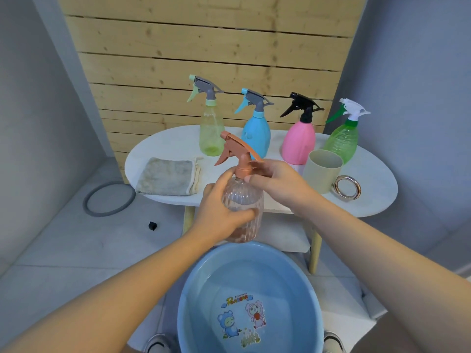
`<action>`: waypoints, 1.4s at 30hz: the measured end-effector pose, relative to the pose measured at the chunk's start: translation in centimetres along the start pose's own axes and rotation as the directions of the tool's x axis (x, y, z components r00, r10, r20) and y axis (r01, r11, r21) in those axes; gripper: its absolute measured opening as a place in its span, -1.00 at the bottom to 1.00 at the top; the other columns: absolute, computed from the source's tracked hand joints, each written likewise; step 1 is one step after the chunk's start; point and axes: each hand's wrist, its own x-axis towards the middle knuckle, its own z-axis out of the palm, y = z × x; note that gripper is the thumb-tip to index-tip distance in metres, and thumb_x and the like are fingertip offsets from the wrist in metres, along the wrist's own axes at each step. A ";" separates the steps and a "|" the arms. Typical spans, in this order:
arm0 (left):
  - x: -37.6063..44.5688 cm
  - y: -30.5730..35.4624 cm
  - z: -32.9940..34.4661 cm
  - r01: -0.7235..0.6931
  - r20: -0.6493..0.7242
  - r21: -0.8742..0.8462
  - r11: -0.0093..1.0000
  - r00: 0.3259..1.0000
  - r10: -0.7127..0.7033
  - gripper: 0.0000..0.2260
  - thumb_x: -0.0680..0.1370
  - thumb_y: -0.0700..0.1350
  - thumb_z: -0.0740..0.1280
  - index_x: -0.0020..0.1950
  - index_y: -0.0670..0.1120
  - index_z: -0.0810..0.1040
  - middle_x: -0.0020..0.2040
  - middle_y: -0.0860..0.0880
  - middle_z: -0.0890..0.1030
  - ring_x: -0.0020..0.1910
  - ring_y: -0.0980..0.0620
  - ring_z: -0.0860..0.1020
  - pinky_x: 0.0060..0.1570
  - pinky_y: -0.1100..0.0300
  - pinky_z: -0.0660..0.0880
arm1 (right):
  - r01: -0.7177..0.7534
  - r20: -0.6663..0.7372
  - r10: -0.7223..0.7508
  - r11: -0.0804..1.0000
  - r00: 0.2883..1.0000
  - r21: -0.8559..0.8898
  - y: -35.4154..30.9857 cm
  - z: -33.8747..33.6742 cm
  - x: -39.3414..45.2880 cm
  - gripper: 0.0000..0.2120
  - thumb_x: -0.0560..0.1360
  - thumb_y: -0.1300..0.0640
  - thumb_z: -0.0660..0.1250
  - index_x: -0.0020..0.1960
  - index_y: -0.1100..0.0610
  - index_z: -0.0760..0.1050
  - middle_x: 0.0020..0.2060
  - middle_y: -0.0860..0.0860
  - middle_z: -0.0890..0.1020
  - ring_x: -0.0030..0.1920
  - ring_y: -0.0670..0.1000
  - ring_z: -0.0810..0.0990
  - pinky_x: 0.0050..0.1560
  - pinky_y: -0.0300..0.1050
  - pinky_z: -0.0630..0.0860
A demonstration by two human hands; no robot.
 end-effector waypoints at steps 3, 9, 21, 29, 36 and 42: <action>-0.1 0.5 0.2 0.004 -0.009 -0.009 1.000 1.000 -0.004 -0.20 0.18 0.11 0.47 0.39 0.28 0.26 0.20 -0.01 0.45 0.14 0.22 0.48 0.22 0.09 0.47 | -0.011 -0.011 0.012 0.992 1.000 0.126 0.4 0.3 -0.1 -0.80 0.47 0.23 0.36 0.10 0.15 0.61 -0.01 0.01 0.67 0.01 -0.07 0.60 0.19 -0.16 0.47; -0.2 1.0 0.6 -0.041 0.010 -0.021 0.999 0.999 0.041 -0.17 0.23 0.03 0.49 0.43 0.30 0.20 0.22 -0.02 0.45 0.13 0.32 0.46 0.20 0.25 0.44 | -0.140 -0.183 0.178 0.969 0.967 0.203 0.2 1.3 0.1 -0.65 0.33 0.08 0.53 -0.06 0.13 0.40 -0.24 -0.06 0.54 -0.18 -0.06 0.56 -0.07 -0.17 0.47; 0.2 0.8 0.6 0.007 0.009 -0.043 0.999 1.000 -0.006 -0.14 0.20 0.08 0.49 0.44 0.30 0.19 0.26 0.00 0.44 0.22 0.21 0.46 0.26 0.12 0.44 | -0.082 -0.056 0.099 0.964 0.994 0.254 0.8 0.1 0.4 -0.67 0.41 0.14 0.47 0.12 0.17 0.49 -0.05 0.03 0.65 -0.05 -0.07 0.62 0.09 -0.18 0.51; 0.0 1.5 1.1 -0.033 0.058 -0.054 0.998 0.998 0.036 -0.10 0.21 0.00 0.49 0.45 0.33 0.15 0.25 -0.03 0.46 0.25 0.16 0.45 0.26 0.15 0.44 | -0.067 -0.101 0.097 0.961 0.990 0.269 1.1 0.1 0.5 -0.71 0.34 0.14 0.52 -0.05 0.13 0.46 -0.17 0.04 0.60 -0.13 -0.03 0.59 0.04 -0.07 0.52; 0.0 1.5 0.8 -0.019 0.103 -0.098 0.995 0.994 0.029 -0.08 0.20 0.04 0.48 0.48 0.29 0.12 0.34 0.02 0.41 0.30 0.15 0.44 0.30 0.04 0.43 | -0.054 0.186 -0.033 0.896 0.982 0.441 1.7 -1.6 0.5 -0.74 0.54 0.34 0.23 0.22 0.25 0.48 -0.01 0.05 0.65 0.02 -0.10 0.63 0.07 -0.33 0.50; -0.2 2.0 0.5 0.067 0.105 -0.098 0.993 0.993 -0.057 0.00 0.18 0.05 0.50 0.51 0.23 0.03 0.34 0.00 0.41 0.26 0.16 0.47 0.28 0.12 0.43 | 0.019 0.035 -0.037 0.910 0.999 0.415 1.2 -1.2 0.7 -0.83 0.39 0.25 0.44 -0.02 0.15 0.61 -0.14 0.04 0.70 -0.09 -0.04 0.67 0.07 -0.23 0.54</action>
